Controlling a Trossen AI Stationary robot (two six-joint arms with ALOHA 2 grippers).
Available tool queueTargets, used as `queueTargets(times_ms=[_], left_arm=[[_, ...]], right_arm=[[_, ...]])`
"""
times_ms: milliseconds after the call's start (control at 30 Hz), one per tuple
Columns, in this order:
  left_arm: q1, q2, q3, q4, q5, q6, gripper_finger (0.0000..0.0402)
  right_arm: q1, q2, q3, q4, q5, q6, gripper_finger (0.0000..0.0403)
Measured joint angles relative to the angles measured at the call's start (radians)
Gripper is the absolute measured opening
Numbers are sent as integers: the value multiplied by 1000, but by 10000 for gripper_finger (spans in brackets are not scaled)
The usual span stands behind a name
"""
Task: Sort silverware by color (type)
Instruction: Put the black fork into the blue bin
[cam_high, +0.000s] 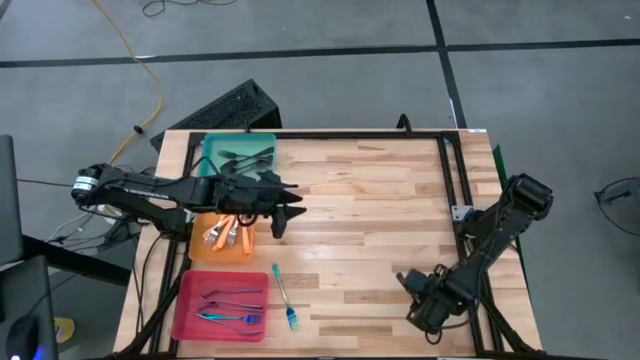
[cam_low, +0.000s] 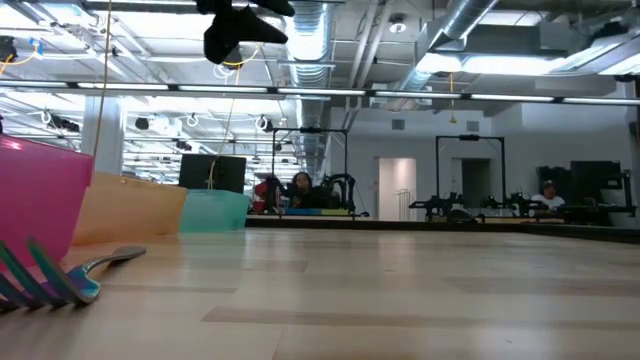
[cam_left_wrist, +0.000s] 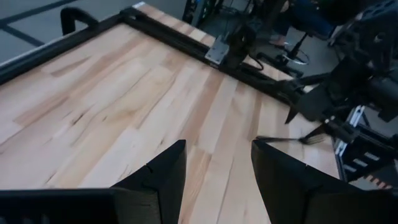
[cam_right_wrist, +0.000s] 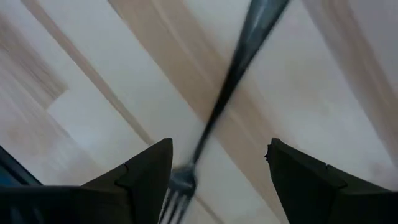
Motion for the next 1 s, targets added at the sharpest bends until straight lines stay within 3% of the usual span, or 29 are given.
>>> queueTargets(times_ms=[367,800,1000], left_arm=[[0,6,1,22,20,-7,165],[0,6,1,25,19,-7,165],[0,6,1,24,19,0,165]], right_arm=[[-9,0,-101,75,4,22,282],[-16,-3,-126,133,6,10,280],[-14,-2,-83,64,83,-3,280]])
